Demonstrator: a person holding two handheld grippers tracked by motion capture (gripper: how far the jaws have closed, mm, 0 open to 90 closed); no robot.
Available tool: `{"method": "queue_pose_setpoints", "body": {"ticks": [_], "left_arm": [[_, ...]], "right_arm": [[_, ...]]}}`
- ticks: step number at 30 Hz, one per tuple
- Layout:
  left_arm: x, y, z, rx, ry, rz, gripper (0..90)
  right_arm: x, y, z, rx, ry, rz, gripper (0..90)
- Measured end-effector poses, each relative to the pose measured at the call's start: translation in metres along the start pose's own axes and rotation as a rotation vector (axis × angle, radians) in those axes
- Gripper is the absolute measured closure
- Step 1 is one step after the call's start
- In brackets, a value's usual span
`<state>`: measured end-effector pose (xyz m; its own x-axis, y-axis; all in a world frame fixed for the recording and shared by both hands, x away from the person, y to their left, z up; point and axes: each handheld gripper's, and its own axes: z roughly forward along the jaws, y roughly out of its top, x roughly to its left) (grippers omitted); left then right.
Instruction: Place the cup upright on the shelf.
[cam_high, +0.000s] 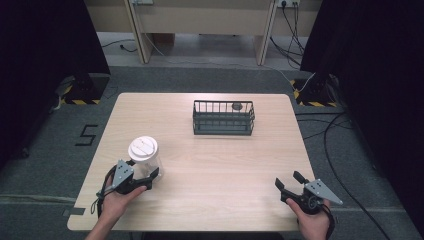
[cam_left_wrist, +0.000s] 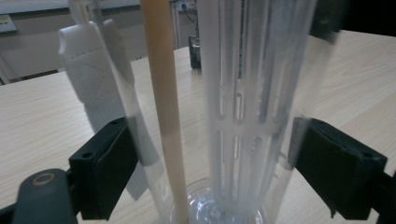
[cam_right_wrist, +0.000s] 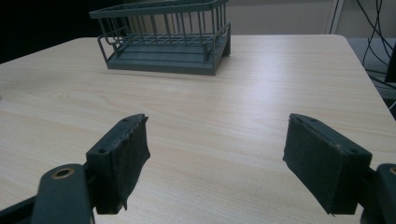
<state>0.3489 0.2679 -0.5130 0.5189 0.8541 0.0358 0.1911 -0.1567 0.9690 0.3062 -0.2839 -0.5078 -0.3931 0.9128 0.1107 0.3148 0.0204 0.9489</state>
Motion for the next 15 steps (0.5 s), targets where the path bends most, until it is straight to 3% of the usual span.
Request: {"method": "queue_pose_setpoints", "body": {"ticks": [11,15], "left_arm": [[0.0052,-0.0035,0.0078,-0.05,-0.057,-0.044,17.2],[0.0074,-0.0035,0.0087,-0.054,-0.06,-0.056,17.0]], "right_arm": [[0.0008,-0.0015,0.0023,0.016,0.007,-0.002,22.1],[0.0007,-0.0012,0.0018,0.017,0.005,-0.002,22.2]]}}
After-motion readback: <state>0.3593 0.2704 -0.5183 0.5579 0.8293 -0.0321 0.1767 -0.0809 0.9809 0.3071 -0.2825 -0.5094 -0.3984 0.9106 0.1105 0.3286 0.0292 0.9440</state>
